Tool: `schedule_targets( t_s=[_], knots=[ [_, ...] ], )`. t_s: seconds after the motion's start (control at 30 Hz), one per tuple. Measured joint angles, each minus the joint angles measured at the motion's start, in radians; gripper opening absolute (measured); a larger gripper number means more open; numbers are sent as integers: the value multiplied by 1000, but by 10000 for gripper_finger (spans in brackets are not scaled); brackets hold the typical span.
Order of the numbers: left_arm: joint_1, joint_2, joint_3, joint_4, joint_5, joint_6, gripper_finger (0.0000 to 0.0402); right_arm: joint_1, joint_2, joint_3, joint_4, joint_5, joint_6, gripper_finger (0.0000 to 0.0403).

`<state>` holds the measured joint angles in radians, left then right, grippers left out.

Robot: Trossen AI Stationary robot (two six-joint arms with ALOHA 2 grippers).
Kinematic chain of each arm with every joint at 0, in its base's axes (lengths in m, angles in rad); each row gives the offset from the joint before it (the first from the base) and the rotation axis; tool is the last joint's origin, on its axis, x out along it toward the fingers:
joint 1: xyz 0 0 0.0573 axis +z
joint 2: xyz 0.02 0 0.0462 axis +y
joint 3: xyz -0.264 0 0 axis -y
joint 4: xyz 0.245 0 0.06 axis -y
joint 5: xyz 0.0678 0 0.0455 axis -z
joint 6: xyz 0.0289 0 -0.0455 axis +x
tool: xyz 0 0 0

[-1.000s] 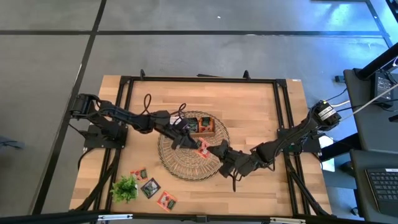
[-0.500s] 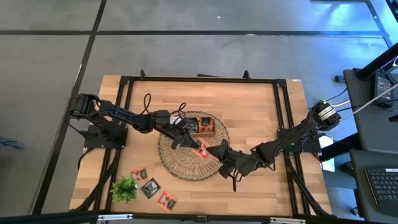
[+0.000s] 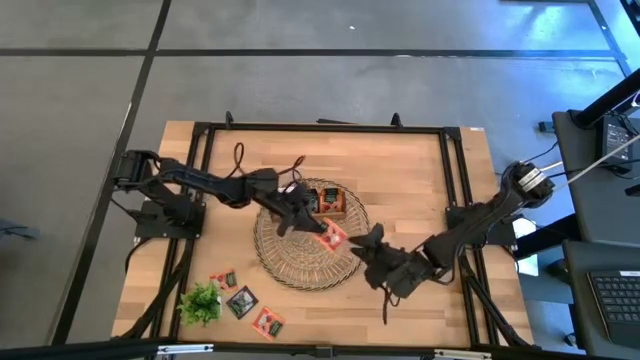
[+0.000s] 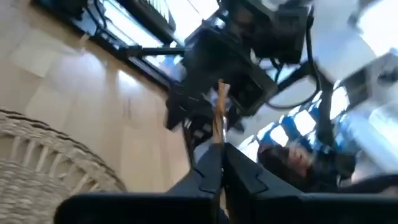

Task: Pick & Place Tea
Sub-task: Put the top left orange tea bag into the right slot of the wooden organizer

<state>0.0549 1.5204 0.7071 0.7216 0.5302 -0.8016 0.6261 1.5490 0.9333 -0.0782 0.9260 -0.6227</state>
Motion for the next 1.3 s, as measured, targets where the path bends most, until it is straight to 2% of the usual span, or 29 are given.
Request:
schedule_targets(
  t_s=[0.07,0.13,0.23,0.37,0.5,0.63,0.77,0.9,1.0,1.3],
  knots=[
    [9,0,80,-187,16,94,2,7,-26,-1,-135,-34,188,201],
    [21,4,193,-457,6,206,2,8,-50,-1,-223,-77,355,201],
    [44,32,360,-833,-80,367,2,9,-67,-1,-304,-129,539,200],
    [72,76,560,-1147,-246,521,2,9,-70,-1,-347,-199,624,199],
    [107,176,736,-1382,-279,621,2,9,-70,-1,-391,-230,623,199],
    [132,300,932,-1560,-286,699,2,8,-70,-1,-408,-231,650,198],
    [140,434,1111,-1736,-342,785,2,8,-70,-1,-415,-231,682,198],
    [141,524,1236,-1844,-386,847,2,8,-70,-6,-413,-231,696,198],
    [142,571,1275,-1871,-401,874,2,8,-70,-20,-415,-232,696,198],
    [141,636,1279,-1888,-417,917,2,8,-70,-27,-412,-231,700,198]
  ],
)
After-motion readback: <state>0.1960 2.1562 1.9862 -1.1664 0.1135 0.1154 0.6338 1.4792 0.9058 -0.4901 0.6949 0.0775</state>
